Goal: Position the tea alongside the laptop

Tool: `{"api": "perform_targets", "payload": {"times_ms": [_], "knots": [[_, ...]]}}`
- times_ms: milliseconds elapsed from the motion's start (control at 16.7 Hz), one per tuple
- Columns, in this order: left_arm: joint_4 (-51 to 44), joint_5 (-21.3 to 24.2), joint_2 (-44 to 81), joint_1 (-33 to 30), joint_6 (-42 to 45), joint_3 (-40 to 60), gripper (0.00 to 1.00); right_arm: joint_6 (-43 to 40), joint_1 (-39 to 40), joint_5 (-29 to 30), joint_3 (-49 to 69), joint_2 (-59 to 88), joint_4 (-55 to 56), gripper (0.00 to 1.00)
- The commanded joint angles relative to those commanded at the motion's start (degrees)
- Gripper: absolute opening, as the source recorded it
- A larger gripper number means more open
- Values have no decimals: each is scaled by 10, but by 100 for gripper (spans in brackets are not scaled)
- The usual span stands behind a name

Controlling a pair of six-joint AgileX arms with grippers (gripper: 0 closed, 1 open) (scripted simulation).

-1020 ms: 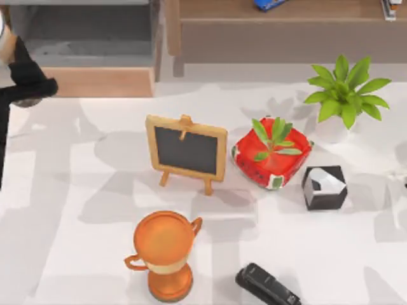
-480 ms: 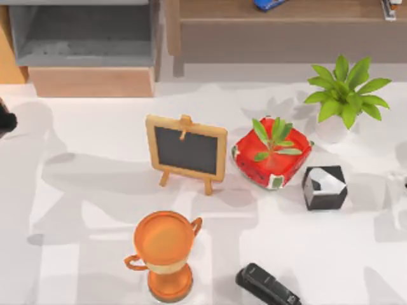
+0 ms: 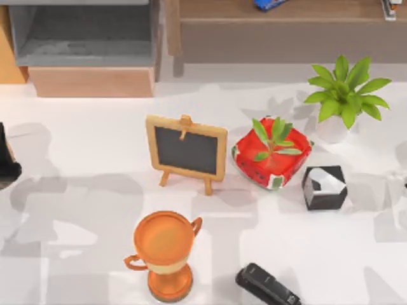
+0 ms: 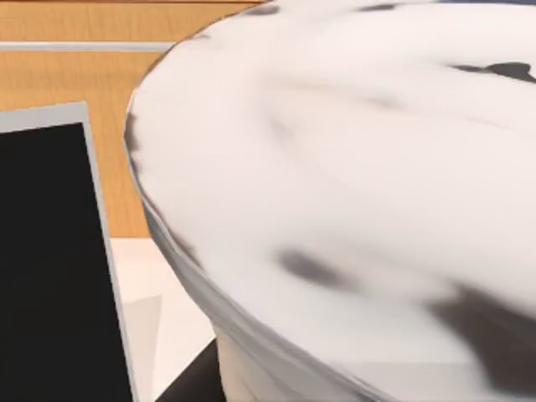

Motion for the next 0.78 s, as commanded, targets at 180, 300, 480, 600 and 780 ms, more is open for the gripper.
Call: {"api": "perform_targets", "payload": {"times_ms": [180,300,480,600,780], "knots": [[-2,3,0,1,2,-2,0,0,0,0,0,0,0,100],[-2,3,0,1,2,-2,0,0,0,0,0,0,0,100],[1,2,3,-1,3,0,0,0,0,0,0,0,0,100],[12,3,8,0,3,0,0,0,0,0,0,0,0,100],[41,4,24,1,4,0,0,0,0,0,0,0,0,100]]}}
